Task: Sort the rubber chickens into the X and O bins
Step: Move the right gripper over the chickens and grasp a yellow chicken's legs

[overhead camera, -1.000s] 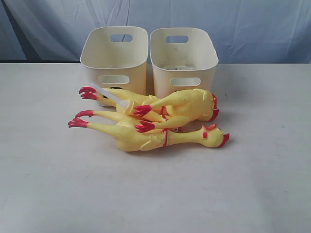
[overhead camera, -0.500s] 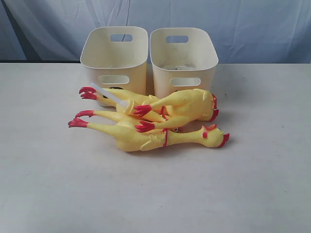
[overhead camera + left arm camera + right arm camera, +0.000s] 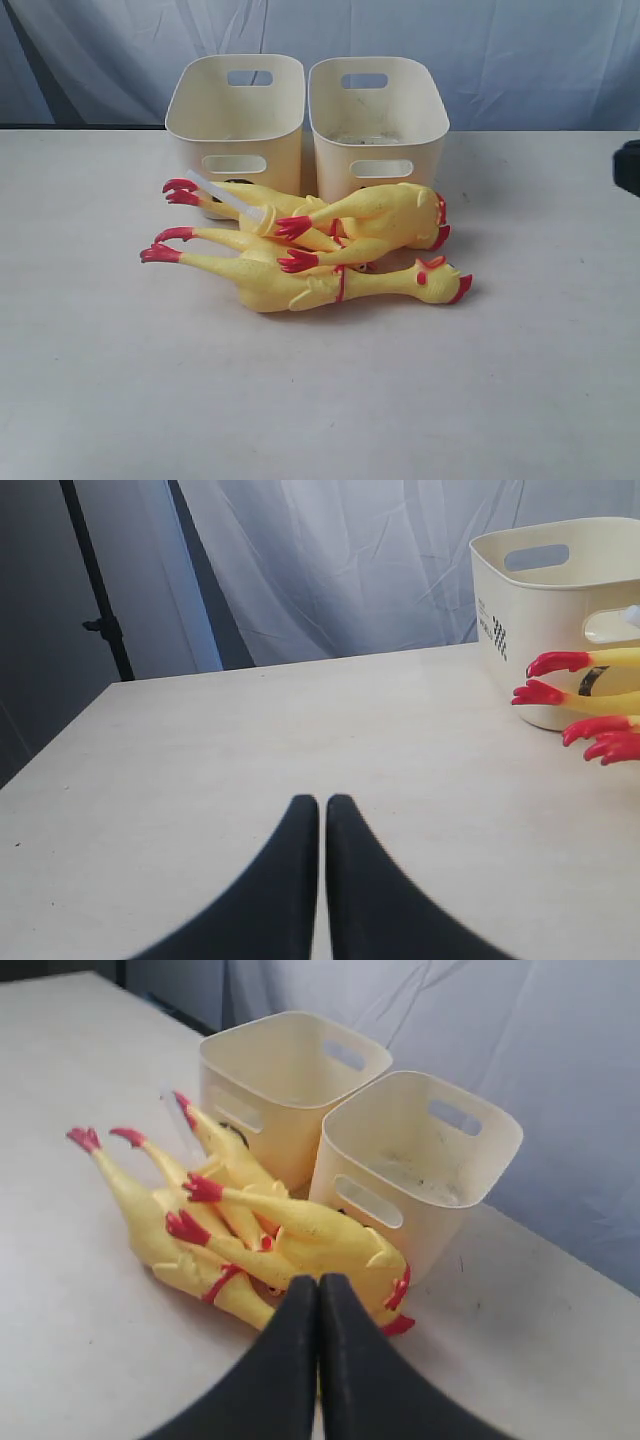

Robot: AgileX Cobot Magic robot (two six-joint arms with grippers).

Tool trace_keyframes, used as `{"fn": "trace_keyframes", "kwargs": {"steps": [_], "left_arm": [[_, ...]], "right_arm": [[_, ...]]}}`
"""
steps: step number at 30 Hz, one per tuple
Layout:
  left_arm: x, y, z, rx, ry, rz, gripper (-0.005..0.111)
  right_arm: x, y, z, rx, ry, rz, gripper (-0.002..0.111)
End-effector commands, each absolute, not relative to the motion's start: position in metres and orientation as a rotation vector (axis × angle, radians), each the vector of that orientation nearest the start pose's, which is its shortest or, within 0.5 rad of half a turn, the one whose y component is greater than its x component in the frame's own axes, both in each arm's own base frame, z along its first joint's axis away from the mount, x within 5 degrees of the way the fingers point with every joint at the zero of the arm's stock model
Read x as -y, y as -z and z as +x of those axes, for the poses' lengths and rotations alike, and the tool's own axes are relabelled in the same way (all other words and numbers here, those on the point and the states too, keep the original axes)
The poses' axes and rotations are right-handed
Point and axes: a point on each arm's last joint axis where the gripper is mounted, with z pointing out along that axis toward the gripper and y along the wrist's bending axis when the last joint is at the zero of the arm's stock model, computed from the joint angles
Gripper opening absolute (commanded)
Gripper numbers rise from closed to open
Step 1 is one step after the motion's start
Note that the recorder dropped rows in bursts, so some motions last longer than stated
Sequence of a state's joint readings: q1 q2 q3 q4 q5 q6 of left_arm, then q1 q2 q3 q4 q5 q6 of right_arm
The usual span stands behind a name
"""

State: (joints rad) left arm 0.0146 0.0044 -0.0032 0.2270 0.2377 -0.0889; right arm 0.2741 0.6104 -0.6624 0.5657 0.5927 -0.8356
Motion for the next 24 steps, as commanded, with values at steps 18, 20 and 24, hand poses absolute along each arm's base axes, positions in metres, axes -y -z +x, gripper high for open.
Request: {"fn": "trace_keyframes", "kwargs": {"steps": [18, 20, 24], "left_arm": [[-0.006, -0.193, 0.055, -1.712, -0.154, 0.057, 0.004], [-0.006, -0.193, 0.055, -1.712, -0.154, 0.057, 0.004], [-0.006, -0.193, 0.055, -1.712, -0.154, 0.057, 0.004]], "right_arm": [[-0.132, -0.311, 0.180, -1.604, 0.025, -1.438, 0.000], [-0.138, -0.306, 0.184, -1.587, 0.044, -1.470, 0.000], [-0.154, -0.292, 0.194, -1.545, 0.080, -1.538, 0.000]]}}
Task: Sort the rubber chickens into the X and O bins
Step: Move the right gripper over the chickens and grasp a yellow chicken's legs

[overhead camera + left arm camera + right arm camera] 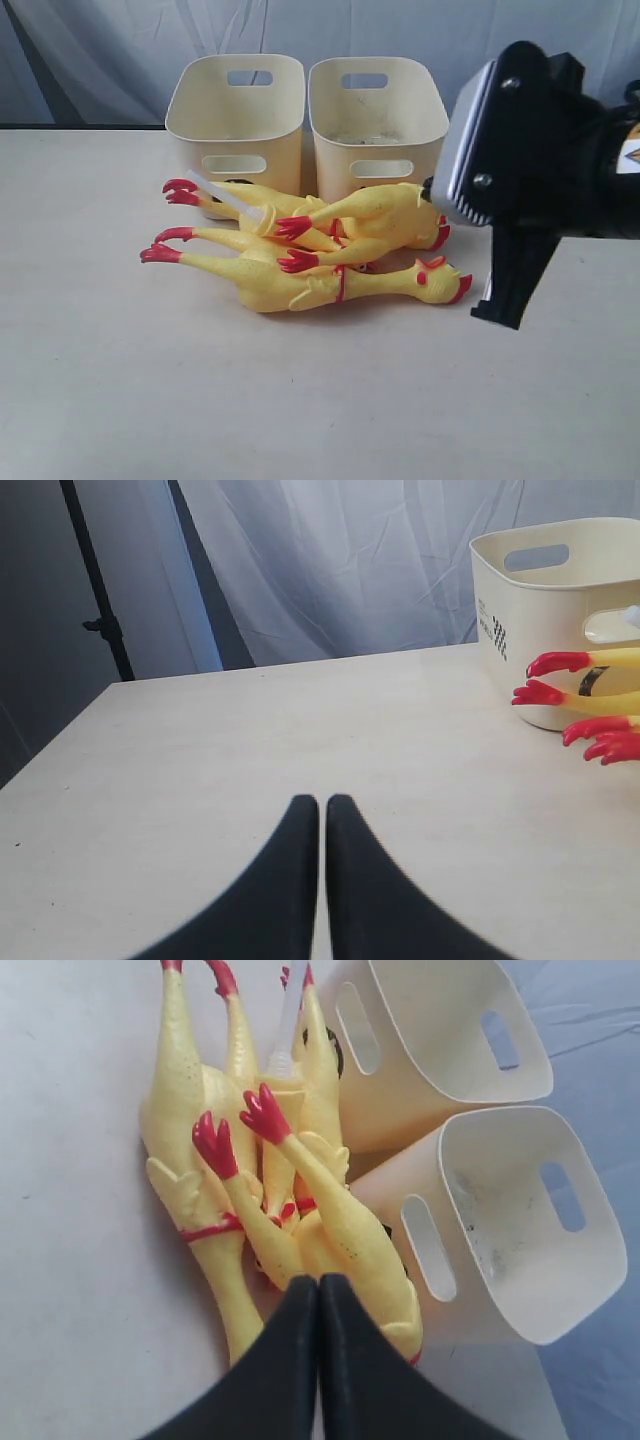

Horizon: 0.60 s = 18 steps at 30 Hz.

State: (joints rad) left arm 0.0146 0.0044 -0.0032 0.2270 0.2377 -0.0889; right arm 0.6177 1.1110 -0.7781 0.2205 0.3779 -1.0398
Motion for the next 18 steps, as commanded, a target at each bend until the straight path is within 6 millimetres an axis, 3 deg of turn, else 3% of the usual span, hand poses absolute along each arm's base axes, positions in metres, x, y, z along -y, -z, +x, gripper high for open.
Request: {"fn": "trace_keyframes", "kwargs": {"steps": [1, 6, 13, 18], "left_arm": [[-0.006, -0.193, 0.055, -1.712, -0.154, 0.057, 0.004], [-0.006, -0.193, 0.055, -1.712, -0.154, 0.057, 0.004], [-0.006, -0.193, 0.055, -1.712, -0.154, 0.057, 0.004], [-0.006, -0.193, 0.055, -1.712, -0.154, 0.057, 0.004]], "right_arm": [[-0.157, -0.289, 0.196, -1.532, 0.089, -1.550, 0.000], [-0.177, -0.270, 0.209, -1.443, 0.149, -1.619, 0.005], [-0.202, -0.244, 0.230, -1.360, 0.176, -1.582, 0.054], [-0.213, -0.225, 0.242, -1.301, 0.209, -1.622, 0.055]]}}
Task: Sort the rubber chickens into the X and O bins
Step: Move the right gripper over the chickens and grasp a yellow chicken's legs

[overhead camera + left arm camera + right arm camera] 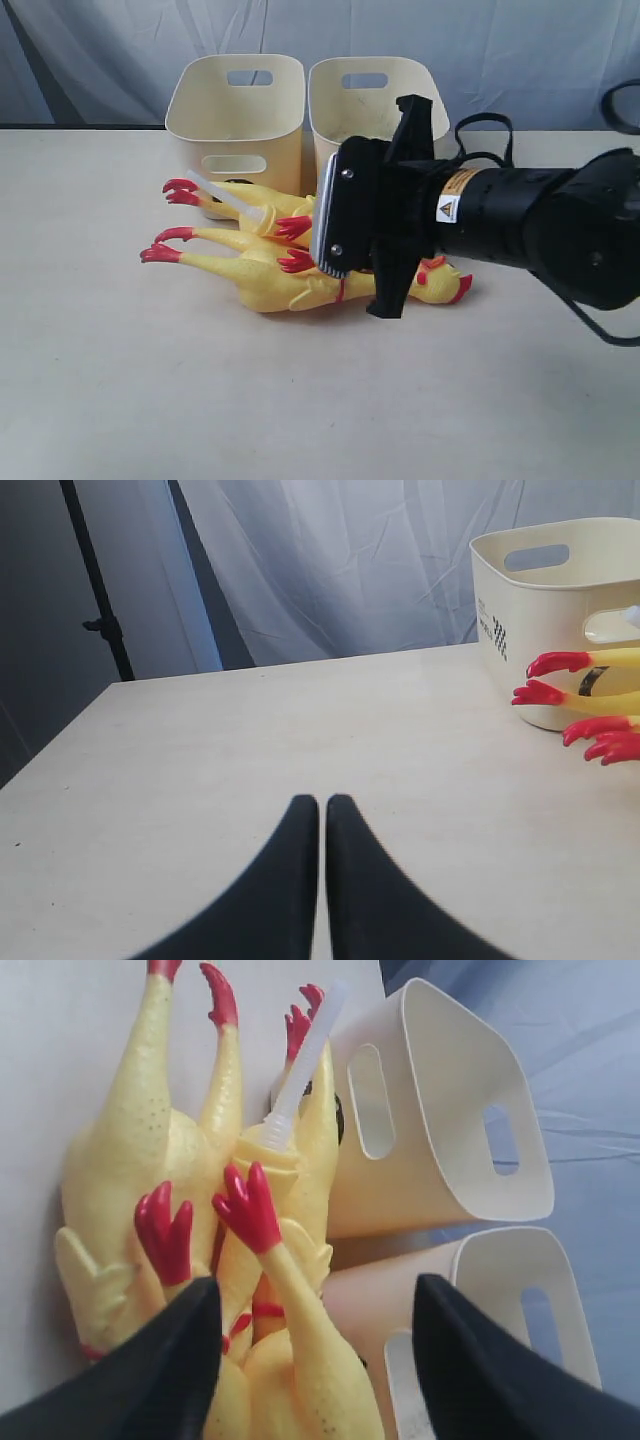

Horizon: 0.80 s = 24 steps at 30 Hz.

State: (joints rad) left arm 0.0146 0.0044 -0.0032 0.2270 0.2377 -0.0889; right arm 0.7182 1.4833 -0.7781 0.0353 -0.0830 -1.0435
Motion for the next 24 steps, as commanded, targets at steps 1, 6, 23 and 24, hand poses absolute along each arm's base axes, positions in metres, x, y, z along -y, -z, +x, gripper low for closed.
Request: {"fn": "trace_keyframes", "kwargs": {"steps": [1, 6, 23, 24], "left_arm": [[-0.006, -0.193, 0.055, -1.712, -0.154, 0.057, 0.004], [-0.006, -0.193, 0.055, -1.712, -0.154, 0.057, 0.004], [-0.006, -0.193, 0.055, -1.712, -0.154, 0.057, 0.004], [-0.006, -0.193, 0.055, -1.712, -0.154, 0.057, 0.004]], "right_arm": [[-0.215, -0.221, 0.244, -1.301, 0.211, -1.637, 0.055], [-0.229, -0.204, 0.261, -1.323, 0.206, -1.670, 0.055], [-0.241, -0.187, 0.277, -1.342, 0.232, -1.815, 0.055], [-0.240, -0.187, 0.279, -1.346, 0.235, -1.809, 0.055]]}}
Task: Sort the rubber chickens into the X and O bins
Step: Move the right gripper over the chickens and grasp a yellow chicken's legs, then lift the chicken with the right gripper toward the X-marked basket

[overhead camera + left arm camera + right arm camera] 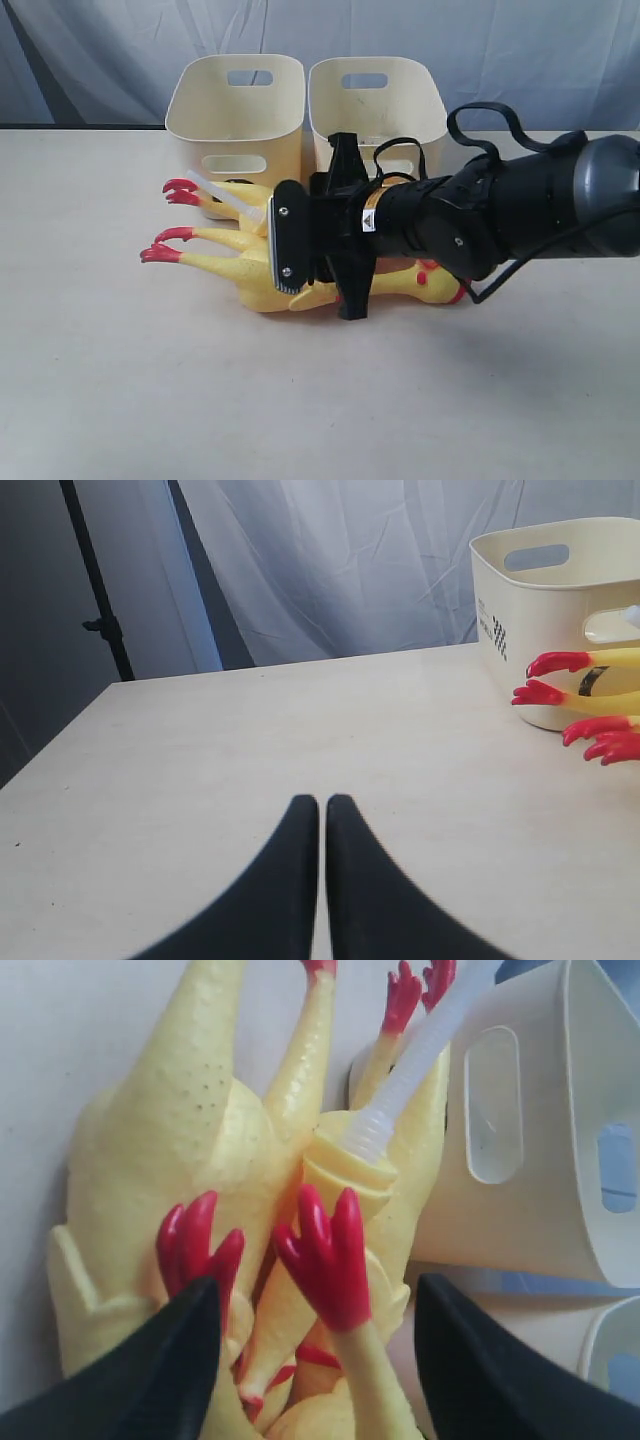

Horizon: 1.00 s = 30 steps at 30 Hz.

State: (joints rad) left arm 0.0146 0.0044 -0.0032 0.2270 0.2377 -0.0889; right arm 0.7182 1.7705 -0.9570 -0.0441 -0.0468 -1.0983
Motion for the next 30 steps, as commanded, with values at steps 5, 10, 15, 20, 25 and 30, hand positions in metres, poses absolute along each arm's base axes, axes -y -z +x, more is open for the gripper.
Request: {"fn": "trace_keyframes", "kwargs": {"steps": [5, 10, 15, 20, 25, 30], "left_arm": [[-0.006, -0.193, 0.055, -1.712, -0.154, 0.057, 0.004], [-0.006, -0.193, 0.055, -1.712, -0.154, 0.057, 0.004], [-0.006, -0.193, 0.055, -1.712, -0.154, 0.057, 0.004], [-0.006, -0.193, 0.055, -1.712, -0.154, 0.057, 0.004], [-0.006, -0.193, 0.055, -1.712, -0.154, 0.057, 0.004], [-0.006, -0.193, 0.055, -1.712, -0.154, 0.057, 0.004]], "right_arm": [[-0.224, -0.188, 0.292, -1.388, 0.271, -1.769, 0.055], [-0.225, -0.188, 0.294, -1.329, 0.302, -1.792, 0.055], [-0.227, -0.190, 0.296, -1.292, 0.318, -1.798, 0.055], [-0.233, -0.187, 0.305, -1.297, 0.318, -1.803, 0.055], [-0.237, -0.182, 0.311, -1.329, 0.312, -1.842, 0.055], [-0.239, -0.178, 0.314, -1.329, 0.311, -1.844, 0.055]]}}
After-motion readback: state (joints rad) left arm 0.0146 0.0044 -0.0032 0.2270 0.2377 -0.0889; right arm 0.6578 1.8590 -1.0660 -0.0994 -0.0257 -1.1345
